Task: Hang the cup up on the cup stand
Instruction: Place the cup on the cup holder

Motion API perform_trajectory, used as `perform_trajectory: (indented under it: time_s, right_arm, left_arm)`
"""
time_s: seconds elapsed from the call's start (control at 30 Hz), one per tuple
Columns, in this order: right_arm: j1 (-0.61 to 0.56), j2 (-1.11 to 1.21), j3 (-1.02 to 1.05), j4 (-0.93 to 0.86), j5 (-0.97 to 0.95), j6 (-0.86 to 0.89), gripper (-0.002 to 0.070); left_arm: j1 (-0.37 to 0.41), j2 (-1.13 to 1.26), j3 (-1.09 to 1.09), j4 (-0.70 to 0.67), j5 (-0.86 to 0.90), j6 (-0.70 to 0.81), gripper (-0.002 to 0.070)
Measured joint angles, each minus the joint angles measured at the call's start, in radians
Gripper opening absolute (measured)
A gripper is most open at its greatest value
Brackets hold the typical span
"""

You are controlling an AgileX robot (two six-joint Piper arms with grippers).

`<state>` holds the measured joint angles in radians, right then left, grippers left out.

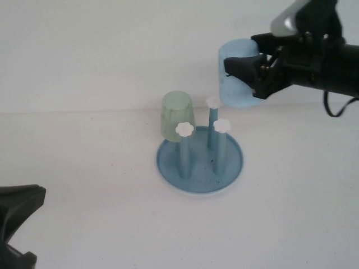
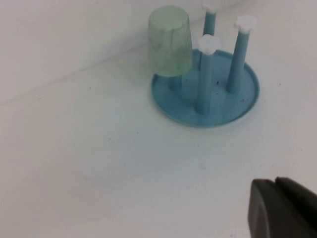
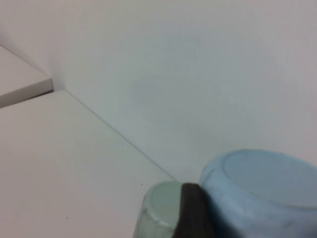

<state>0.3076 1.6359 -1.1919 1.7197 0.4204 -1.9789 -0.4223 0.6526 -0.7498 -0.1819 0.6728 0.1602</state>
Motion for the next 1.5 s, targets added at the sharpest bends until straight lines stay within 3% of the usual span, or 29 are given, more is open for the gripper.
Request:
perform_trajectory:
  time_s: [0.3, 0.73, 0.97, 1.13, 1.4, 1.5]
  right_arm:
    - [0.0, 0.209, -0.183, -0.002, 0.027, -0.002, 0.0505]
    - [0.012, 0.414, -0.289, -0.008, 0.051, -0.114, 0.0506]
    - [0.012, 0.442, -0.297, -0.008, 0.007, -0.089, 0.0593]
    - [0.012, 0.442, -0.299, -0.008, -0.005, -0.07, 0.0609]
    - [0.012, 0.44, -0.299, -0.008, -0.001, -0.019, 0.0603]
    - [0.012, 0.428, -0.299, -0.008, -0.001, 0.087, 0.0506]
  left_arm:
    - [0.0, -0.017, 0.0, 0.002, 0.049, -0.001, 0.0]
    - [0.0, -0.017, 0.0, -0.005, 0.054, -0.003, 0.0]
    - [0.0, -0.017, 0.0, 0.01, 0.064, -0.003, -0.0001]
    - [0.0, -0.017, 0.0, 0.021, 0.064, -0.003, -0.0001]
    - [0.0, -0.017, 0.0, 0.021, 0.077, -0.003, -0.0001]
    - [0.0, -0.017, 0.0, 0.01, 0.079, -0.003, -0.0001]
